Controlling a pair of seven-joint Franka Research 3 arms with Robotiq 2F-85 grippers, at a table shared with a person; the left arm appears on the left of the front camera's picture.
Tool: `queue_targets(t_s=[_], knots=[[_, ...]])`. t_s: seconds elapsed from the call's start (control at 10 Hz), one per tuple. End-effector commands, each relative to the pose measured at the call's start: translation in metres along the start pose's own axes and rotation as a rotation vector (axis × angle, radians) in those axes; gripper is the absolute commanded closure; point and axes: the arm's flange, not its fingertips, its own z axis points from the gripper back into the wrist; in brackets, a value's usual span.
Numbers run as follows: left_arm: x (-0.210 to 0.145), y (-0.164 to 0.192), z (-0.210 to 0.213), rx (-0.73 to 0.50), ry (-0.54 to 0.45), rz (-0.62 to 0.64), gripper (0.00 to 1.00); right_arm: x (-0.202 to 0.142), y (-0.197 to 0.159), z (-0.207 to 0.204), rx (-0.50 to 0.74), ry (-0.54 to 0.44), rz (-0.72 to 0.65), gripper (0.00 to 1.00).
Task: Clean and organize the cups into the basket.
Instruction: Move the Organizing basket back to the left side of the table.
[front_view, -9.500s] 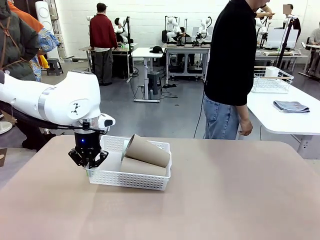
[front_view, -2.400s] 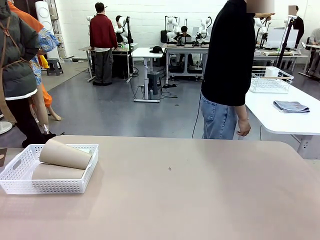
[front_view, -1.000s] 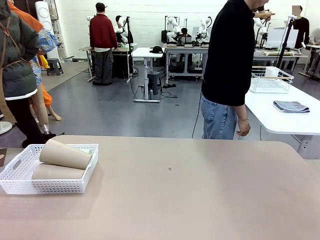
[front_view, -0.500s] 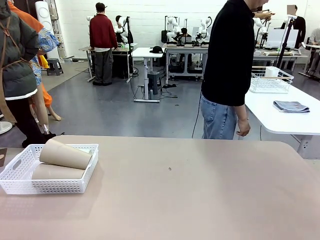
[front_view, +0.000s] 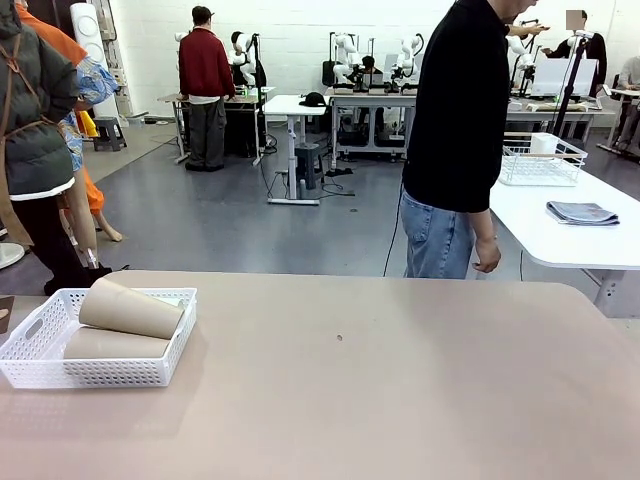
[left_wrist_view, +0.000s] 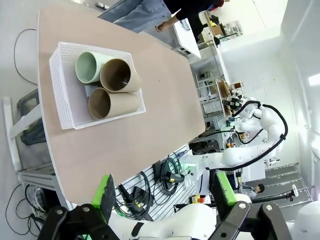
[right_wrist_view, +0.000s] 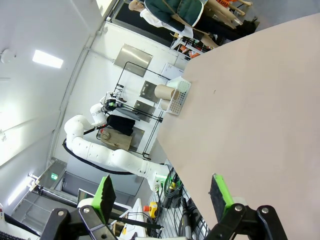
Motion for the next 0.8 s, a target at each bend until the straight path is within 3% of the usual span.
queue_targets(t_s=[0.0, 0.7], knots=[[-0.0024, -0.0005, 0.0006, 0.005, 0.012, 0.000, 0.00, 0.0019, 0.0003, -0.0016, -0.009, -0.001, 0.004, 0.00], [-0.0024, -0.0005, 0.0006, 0.005, 0.012, 0.000, 0.00, 0.0019, 0.0003, -0.0016, -0.009, -0.001, 0.004, 0.00]])
